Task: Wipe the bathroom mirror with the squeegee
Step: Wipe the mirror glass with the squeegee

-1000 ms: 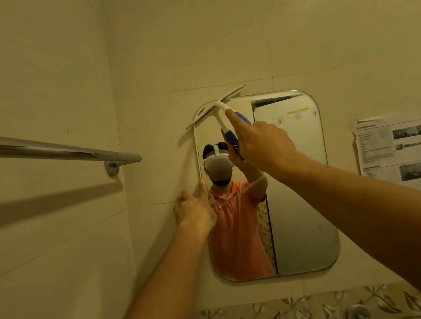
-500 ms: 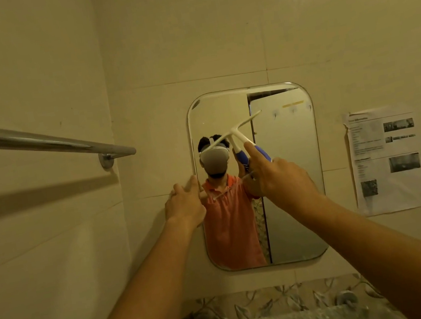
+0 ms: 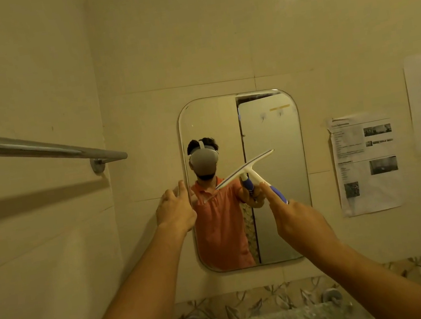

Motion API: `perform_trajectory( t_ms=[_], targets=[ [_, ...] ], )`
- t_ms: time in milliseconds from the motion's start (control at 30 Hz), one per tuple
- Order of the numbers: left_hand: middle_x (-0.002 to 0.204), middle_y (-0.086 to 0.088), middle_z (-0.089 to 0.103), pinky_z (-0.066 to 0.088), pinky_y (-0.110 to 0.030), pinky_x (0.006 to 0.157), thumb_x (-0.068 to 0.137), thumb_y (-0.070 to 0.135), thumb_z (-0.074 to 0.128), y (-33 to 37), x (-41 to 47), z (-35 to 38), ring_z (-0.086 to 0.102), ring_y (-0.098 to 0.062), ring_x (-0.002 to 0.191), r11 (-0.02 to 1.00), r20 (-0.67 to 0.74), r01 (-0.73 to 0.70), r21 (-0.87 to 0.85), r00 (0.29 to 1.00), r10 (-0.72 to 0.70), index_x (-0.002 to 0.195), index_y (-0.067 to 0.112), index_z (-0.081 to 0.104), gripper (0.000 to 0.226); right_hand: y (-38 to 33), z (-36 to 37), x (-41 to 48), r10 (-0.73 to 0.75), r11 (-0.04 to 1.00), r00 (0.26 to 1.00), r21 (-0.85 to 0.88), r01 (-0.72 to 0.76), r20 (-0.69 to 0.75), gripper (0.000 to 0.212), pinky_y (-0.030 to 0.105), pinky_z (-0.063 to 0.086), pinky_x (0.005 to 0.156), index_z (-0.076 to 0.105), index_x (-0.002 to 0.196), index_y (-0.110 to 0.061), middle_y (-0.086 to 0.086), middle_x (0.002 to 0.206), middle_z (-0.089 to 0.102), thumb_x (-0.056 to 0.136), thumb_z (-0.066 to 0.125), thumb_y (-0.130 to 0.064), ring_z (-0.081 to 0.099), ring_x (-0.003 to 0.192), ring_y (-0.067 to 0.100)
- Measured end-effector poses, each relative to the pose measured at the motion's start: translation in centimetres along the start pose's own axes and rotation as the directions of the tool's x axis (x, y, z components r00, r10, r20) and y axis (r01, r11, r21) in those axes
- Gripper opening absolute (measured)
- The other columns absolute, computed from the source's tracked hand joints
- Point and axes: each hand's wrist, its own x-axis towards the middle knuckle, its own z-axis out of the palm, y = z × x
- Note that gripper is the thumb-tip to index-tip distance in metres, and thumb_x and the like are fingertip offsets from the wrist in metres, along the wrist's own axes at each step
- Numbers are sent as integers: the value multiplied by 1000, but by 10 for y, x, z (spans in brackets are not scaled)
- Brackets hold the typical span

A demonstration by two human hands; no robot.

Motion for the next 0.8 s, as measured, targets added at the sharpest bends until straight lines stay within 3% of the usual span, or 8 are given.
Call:
perform_trajectory(
  t_ms=[200, 367, 500, 633, 800],
  targets=[
    [154, -21, 25, 41, -45, 108, 95, 21, 49, 2, -2, -2, 38, -37, 137, 999, -2, 17, -50, 1000, -17, 159, 20, 0, 80, 6, -11, -5, 43, 995, 999, 87, -41, -19, 83, 26, 58, 61, -32, 144, -44, 1, 82, 53, 109, 41, -28, 53, 60, 9],
    [158, -20, 22, 45, -45, 105, 98, 22, 47, -1, 0, -3, 40, -37, 137, 994, -22, -8, -106, 1000, 5, 159, 16, -3, 80, -19, -48, 25, 7, 982, 988, 189, 22, -152, 69, 20, 40, 49, -11, 159, -39, -3, 75, 43, 109, 36, -37, 47, 57, 8],
    [158, -17, 23, 46, -45, 98, 99, 19, 45, -5, -3, -5, 44, -37, 133, 989, -22, -3, -145, 1000, 0, 159, 17, -8, 80, -49, -59, 72, -31, 985, 975, 156, 67, -221, 75, 26, 49, 49, -11, 158, -40, 3, 83, 51, 107, 45, -38, 51, 56, 11],
    [158, -13, 23, 48, -43, 99, 96, 11, 45, -9, -7, -9, 44, -34, 132, 984, -16, -4, -180, 1000, 1, 158, 15, -13, 85, -76, -63, 106, -84, 988, 973, 106, 109, -213, 88, 31, 45, 54, -2, 159, -36, 5, 90, 49, 100, 63, -39, 40, 55, 9],
    [159, -15, 23, 42, -43, 106, 99, 13, 43, -17, -8, -13, 39, -32, 138, 981, -34, -13, -196, 999, 7, 158, 14, -14, 82, -87, -51, 117, -97, 993, 970, 51, 111, -221, 80, 29, 47, 48, 0, 160, -34, 7, 87, 52, 104, 56, -31, 47, 53, 12]
  ],
)
